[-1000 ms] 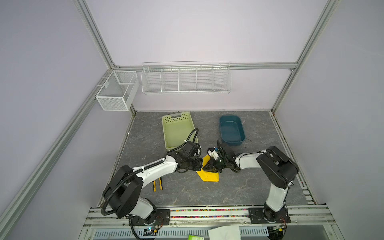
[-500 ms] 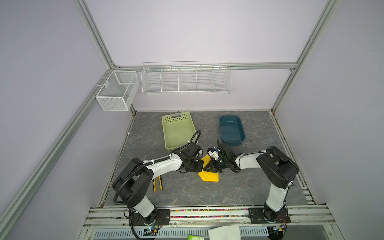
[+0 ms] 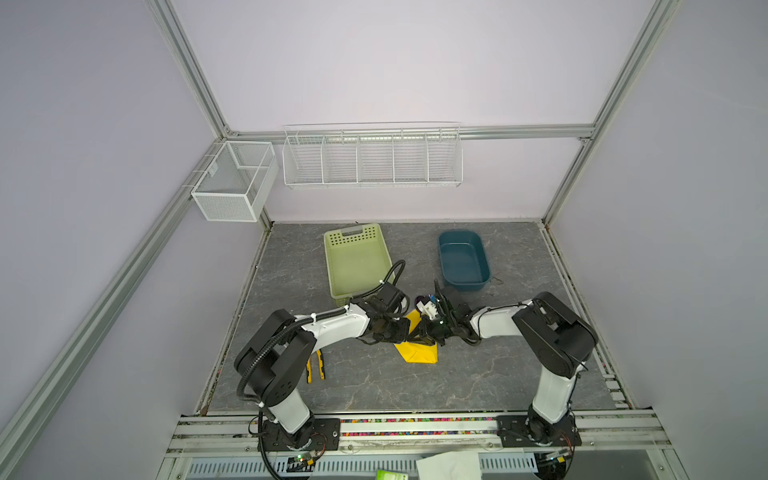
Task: Place the utensils on the paper napkin and roll it up
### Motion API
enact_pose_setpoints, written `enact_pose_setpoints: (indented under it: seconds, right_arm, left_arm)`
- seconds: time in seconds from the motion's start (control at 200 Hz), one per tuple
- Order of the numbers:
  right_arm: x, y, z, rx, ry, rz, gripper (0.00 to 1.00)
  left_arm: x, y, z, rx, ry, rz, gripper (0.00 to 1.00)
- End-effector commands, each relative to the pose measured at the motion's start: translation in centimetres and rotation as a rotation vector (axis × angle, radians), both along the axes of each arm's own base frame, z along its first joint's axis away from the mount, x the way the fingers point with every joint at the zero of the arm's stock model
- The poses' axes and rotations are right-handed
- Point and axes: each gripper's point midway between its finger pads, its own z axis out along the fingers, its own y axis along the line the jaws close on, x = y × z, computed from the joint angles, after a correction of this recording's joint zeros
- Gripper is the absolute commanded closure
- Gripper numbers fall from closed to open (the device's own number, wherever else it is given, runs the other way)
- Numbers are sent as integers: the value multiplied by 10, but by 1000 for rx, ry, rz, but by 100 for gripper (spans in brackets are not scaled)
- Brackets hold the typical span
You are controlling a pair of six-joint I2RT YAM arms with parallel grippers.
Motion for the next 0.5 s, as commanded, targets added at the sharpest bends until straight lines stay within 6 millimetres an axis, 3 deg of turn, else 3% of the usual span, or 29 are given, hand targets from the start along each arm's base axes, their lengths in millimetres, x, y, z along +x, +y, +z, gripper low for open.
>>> enact_pose_setpoints:
  seconds: [0.0, 0.37, 0.495]
  right_arm:
    - [-14, -15, -23, -98, 63, -14, 93]
    - [-13, -14, -20, -91, 59, -14, 93]
    - [-11, -12, -10, -81, 41, -16, 93]
  left_arm:
    - [8, -2, 0, 6, 7, 25, 100]
    - [3, 19, -27, 158, 64, 54, 100]
    - [1, 24, -33, 183, 76, 55, 100]
